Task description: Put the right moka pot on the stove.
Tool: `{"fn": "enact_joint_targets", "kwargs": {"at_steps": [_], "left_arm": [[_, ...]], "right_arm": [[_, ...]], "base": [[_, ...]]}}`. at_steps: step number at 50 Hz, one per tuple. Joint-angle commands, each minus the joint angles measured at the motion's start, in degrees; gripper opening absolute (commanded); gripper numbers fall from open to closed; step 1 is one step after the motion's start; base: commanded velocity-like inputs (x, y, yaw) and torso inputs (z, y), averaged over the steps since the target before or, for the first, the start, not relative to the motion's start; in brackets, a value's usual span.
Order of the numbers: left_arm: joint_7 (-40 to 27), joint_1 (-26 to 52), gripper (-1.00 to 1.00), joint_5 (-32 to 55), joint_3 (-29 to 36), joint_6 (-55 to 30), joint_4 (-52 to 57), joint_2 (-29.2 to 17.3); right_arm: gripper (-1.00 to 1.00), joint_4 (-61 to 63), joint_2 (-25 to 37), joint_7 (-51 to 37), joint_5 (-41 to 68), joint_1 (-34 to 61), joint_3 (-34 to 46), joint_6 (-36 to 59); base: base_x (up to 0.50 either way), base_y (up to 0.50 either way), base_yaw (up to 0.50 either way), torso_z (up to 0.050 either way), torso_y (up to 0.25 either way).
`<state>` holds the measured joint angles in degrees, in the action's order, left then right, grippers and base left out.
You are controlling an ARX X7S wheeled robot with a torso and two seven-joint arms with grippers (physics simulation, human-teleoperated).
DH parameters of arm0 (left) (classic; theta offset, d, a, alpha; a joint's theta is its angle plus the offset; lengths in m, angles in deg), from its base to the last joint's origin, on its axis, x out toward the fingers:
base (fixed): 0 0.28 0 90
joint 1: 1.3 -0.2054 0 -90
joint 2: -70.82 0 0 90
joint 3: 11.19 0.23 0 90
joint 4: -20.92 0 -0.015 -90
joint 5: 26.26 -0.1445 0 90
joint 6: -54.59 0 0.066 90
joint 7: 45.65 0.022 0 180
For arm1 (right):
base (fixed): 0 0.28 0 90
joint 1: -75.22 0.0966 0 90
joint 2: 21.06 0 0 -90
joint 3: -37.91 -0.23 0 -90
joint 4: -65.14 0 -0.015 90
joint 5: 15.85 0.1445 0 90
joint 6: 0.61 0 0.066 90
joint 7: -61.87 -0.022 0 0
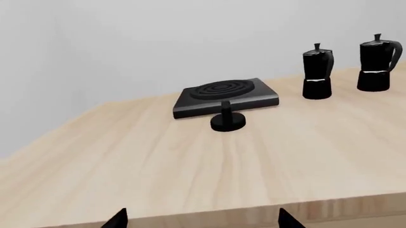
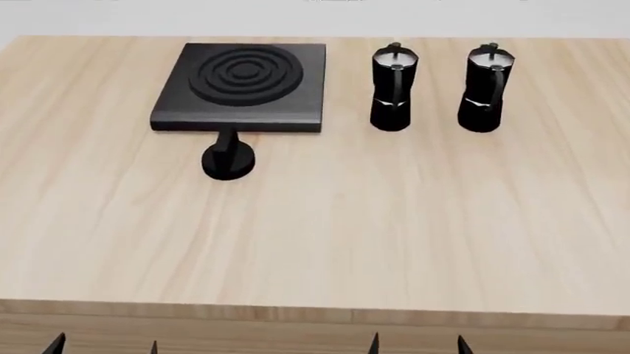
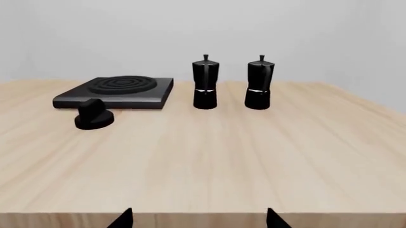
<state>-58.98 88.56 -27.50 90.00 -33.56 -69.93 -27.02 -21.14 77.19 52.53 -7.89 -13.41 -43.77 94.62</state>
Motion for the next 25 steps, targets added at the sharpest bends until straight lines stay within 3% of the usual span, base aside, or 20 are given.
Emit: {"fn": "enact_joint_targets", "kwargs": {"at_steps": [1,25], "left_arm": [[-0.7,-0.2,1.0,0.1,0.6,0.1,0.4,-0.5],[-1.8,-1.1,1.0,0.3,1.7,-2.1,3.9,-1.4]], "right_arm": [[1.0,-0.3,0.5,-0.3,0.3,0.0,0.5,-0.5],[1.0,0.3,1.6,-1.5,0.4,-0.4,1.3,-1.0]], "base": [[0.24,0.0,0.0,0.0,0.0],[0.24,0.0,0.0,0.0,0.0]]}}
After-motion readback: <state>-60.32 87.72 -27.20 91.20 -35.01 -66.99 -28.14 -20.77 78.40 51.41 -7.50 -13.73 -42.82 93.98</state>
